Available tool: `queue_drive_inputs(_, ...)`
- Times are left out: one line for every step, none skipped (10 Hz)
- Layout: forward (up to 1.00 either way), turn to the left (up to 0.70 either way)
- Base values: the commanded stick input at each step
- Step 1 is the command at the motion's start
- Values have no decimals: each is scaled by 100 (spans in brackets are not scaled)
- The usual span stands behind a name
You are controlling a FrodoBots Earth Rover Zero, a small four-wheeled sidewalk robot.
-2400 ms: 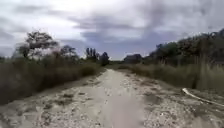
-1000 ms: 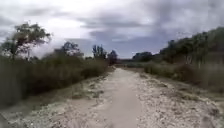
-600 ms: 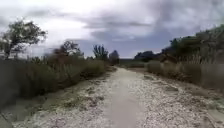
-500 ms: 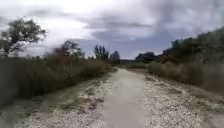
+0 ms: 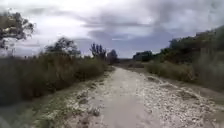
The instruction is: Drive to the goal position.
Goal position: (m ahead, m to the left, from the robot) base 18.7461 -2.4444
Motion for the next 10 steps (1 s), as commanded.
queue_drive_inputs(85,0)
queue_drive_inputs(85,0)
queue_drive_inputs(85,0)
queue_drive_inputs(85,0)
queue_drive_inputs(85,0)
queue_drive_inputs(85,0)
queue_drive_inputs(85,0)
queue_drive_inputs(85,0)
queue_drive_inputs(85,0)
queue_drive_inputs(85,0)
